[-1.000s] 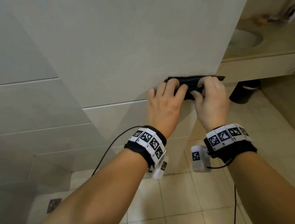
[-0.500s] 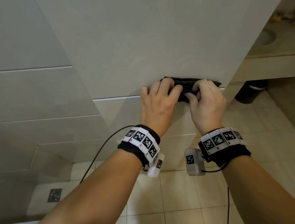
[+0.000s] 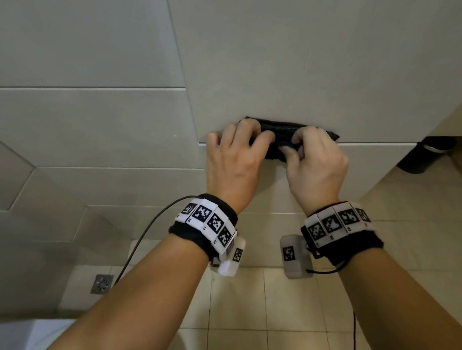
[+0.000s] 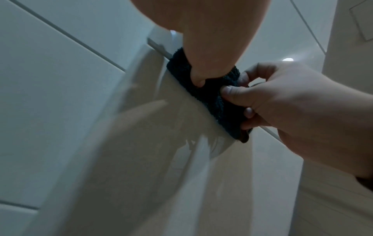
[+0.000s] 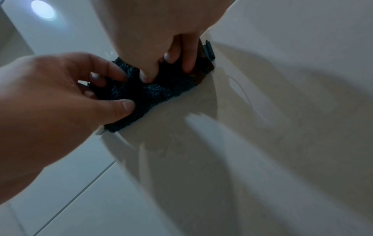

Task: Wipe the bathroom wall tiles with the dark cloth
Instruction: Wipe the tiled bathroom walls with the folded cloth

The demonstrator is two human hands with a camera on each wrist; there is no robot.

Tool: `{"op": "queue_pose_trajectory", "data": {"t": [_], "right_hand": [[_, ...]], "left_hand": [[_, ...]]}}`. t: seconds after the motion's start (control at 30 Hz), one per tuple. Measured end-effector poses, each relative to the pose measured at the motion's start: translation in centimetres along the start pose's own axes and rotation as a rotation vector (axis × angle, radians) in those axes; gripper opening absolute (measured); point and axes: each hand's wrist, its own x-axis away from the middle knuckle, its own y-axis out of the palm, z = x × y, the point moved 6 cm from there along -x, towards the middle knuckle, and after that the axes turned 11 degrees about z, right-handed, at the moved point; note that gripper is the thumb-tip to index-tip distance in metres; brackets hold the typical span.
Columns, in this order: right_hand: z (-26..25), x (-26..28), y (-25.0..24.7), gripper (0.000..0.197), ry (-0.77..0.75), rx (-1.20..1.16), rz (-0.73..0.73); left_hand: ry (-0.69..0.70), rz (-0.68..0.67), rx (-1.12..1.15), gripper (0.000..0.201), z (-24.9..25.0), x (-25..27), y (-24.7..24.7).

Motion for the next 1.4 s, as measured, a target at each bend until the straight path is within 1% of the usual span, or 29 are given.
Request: {"op": "queue_pose_trajectory", "data": {"t": [0.27, 0.37, 0.43, 0.53, 0.63, 0.73, 0.83, 0.9, 1.0, 1.17, 1.27, 1.4], "right_hand": [[-6.8, 1.4, 4.1, 0.016, -0.036, -0.027, -0.020], [-8.3, 1.9, 4.8, 0.017, -0.019, -0.049, -0.016], [-8.4, 1.9, 4.7, 0.018, -0.002, -0.063, -0.009], [-8.1, 1.6, 4.5, 0.017, -0.025, -0.090, -0.023], [-7.9, 1.4, 4.5, 0.018, -0.031, -0.114, -0.025], [-7.8, 1.5, 4.5, 0.018, -0.015, -0.127, -0.026], [-7.5, 1.5, 4.6, 0.015, -0.027, -0.140, -0.047], [-7.3, 1.5, 4.6, 0.014, -0.038, -0.135, -0.060], [-6.5, 1.5, 4.4, 0.013, -0.037, -0.127, -0.079], [-2.9, 1.4, 3.2, 0.014, -0.016, -0.107, -0.122], [0.2, 1.1, 2.1, 0.015, 0.009, -0.079, -0.161], [5.2, 0.3, -0.5, 0.016, 0.028, -0.033, -0.152]], "left_hand": [[-0.082, -0.004, -0.104, 0.027, -7.0, 2.0, -2.5], [-0.137, -0.012, -0.126, 0.031, -8.5, 2.4, -3.0], [-0.161, -0.013, -0.133, 0.032, -8.5, 2.4, -3.1], [-0.188, -0.021, -0.167, 0.031, -8.1, 2.2, -3.1], [-0.236, -0.054, -0.195, 0.032, -7.7, 2.1, -3.1], [-0.247, -0.084, -0.204, 0.028, -7.8, 2.2, -3.3], [-0.338, -0.076, -0.163, 0.029, -9.1, 2.6, -3.6], [-0.364, -0.089, -0.169, 0.027, -9.4, 3.0, -3.4], [-0.339, -0.110, -0.181, 0.020, -8.6, 3.3, -2.8], [-0.341, -0.142, -0.167, 0.020, -6.0, 3.2, -1.1], [-0.350, -0.172, -0.143, 0.019, -2.9, 2.8, 0.4], [-0.353, -0.171, -0.134, 0.017, 2.2, 2.1, 2.5]]}}
